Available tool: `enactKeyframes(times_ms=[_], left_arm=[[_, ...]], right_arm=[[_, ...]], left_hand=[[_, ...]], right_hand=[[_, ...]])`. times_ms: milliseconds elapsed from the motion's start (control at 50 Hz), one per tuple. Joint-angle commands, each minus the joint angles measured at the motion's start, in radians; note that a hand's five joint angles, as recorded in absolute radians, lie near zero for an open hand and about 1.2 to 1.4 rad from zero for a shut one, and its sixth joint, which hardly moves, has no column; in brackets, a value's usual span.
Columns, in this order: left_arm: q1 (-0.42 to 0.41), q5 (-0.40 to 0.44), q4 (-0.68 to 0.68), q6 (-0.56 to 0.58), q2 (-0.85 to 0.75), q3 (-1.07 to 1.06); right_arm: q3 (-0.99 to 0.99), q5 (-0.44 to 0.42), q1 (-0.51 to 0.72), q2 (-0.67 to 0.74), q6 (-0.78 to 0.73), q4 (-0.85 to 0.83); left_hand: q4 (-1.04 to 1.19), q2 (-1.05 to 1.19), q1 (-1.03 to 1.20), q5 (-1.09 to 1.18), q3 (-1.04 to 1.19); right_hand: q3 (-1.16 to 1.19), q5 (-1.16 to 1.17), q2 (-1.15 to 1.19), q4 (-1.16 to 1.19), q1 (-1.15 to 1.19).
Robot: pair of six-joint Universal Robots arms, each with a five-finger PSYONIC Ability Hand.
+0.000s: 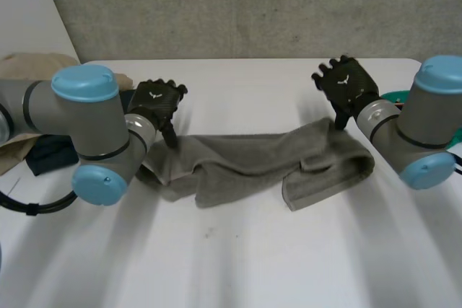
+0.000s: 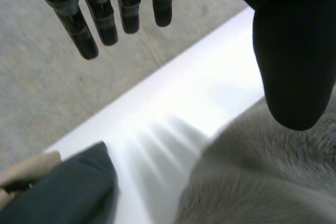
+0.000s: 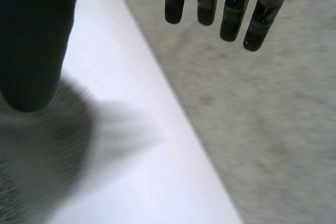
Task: Fold the laundry.
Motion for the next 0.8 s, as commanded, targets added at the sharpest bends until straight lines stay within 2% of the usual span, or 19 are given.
enactKeyframes(times_ms=[20, 80, 180, 300, 420, 600, 740, 800], left_arm=[[-0.009, -0.031, 0.089, 0.006, 0.103, -0.113], [-0.007, -0.033, 0.086, 0.006, 0.166, -0.184], [-0.014, -0.033, 0.082, 0.006, 0.232, -0.314], [-0.015, -0.031, 0.092, 0.008, 0.222, -0.367], [0.0, -0.033, 0.085, 0.017, 0.162, -0.362], [0.013, -0.03, 0.099, 0.12, 0.098, -0.356], [0.016, -0.034, 0.143, 0.163, 0.039, -0.322], [0.032, -0.033, 0.146, 0.178, 0.032, -0.321]], right_arm=[[0.09, 0.11, 0.012, -0.096, 0.079, -0.072], [0.156, 0.11, 0.01, -0.188, 0.123, -0.008], [0.2, 0.111, 0.0, -0.253, 0.157, 0.169], [0.209, 0.102, -0.002, -0.242, 0.24, 0.356], [0.213, 0.099, -0.002, -0.185, 0.255, 0.351], [0.197, 0.093, 0.006, -0.09, 0.251, 0.232], [0.172, 0.088, 0.009, -0.035, 0.252, 0.169], [0.16, 0.088, 0.009, -0.017, 0.252, 0.126]], left_hand=[[-0.005, -0.01, 0.007, -0.005, -0.013], [0.013, 0.008, 0.025, 0.012, 0.005], [0.051, 0.046, 0.063, 0.05, 0.043], [0.177, 0.172, 0.189, 0.177, 0.169], [0.186, 0.181, 0.198, 0.185, 0.178], [0.227, 0.222, 0.239, 0.227, 0.219], [0.324, 0.319, 0.336, 0.323, 0.316], [0.351, 0.345, 0.362, 0.35, 0.342]], right_hand=[[-0.1, -0.114, -0.093, -0.1, -0.052], [-0.1, -0.114, -0.093, -0.1, -0.052], [-0.1, -0.114, -0.093, -0.1, -0.052], [0.136, 0.122, 0.142, 0.135, 0.183], [0.216, 0.202, 0.222, 0.215, 0.263], [0.275, 0.26, 0.281, 0.274, 0.322], [0.459, 0.445, 0.466, 0.459, 0.507], [0.612, 0.598, 0.618, 0.611, 0.659]])
